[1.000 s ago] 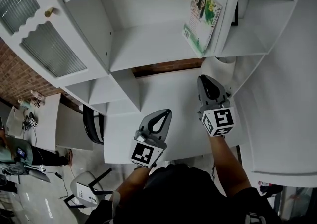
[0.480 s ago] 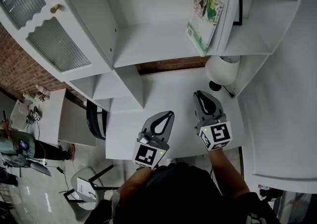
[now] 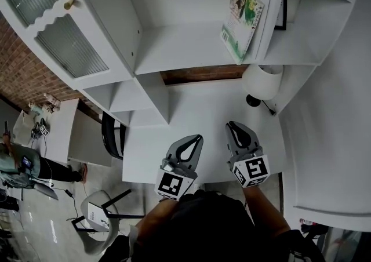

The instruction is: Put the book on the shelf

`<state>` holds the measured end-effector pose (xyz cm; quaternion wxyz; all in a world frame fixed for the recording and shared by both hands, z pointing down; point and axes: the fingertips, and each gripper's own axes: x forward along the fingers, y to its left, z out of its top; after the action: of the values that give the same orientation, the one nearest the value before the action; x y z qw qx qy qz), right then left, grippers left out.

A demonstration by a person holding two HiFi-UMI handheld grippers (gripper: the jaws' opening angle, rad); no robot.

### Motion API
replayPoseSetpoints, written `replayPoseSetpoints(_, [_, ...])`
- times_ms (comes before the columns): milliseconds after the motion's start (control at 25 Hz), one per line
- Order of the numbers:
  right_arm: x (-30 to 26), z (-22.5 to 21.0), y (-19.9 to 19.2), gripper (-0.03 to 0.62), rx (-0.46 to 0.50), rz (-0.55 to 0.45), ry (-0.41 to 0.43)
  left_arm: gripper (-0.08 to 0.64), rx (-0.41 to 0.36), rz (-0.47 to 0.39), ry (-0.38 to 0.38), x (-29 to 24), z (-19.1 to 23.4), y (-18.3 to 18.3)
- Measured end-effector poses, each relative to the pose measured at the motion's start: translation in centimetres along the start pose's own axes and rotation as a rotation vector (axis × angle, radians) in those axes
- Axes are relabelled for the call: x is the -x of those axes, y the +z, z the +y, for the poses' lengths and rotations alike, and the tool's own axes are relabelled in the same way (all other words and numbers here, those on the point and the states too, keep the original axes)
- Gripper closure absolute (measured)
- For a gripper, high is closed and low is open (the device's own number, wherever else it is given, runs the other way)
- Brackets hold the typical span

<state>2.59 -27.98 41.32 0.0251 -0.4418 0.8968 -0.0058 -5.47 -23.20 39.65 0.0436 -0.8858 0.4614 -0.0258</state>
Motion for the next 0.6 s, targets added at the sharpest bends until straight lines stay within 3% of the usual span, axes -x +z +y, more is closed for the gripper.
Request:
replayPoseSetpoints(280, [0.7, 0.8, -0.7, 0.545, -0.026, 0.0, 0.027, 0.541, 0.01, 0.022, 0.003, 0.3, -1.4, -0.8])
replayPoseSetpoints(400, [1.1, 1.4, -0.8, 0.545, -0.036, -0.002, 0.044, 0.541, -0.021, 0.027, -0.003, 0.7, -1.6, -1.5])
replayPoseSetpoints(600, [1.7, 2.8, -0.9, 0.545, 0.0, 0.012, 0.113, 0.541, 0.011, 0.021, 0.045, 1.8, -1.4, -1.2])
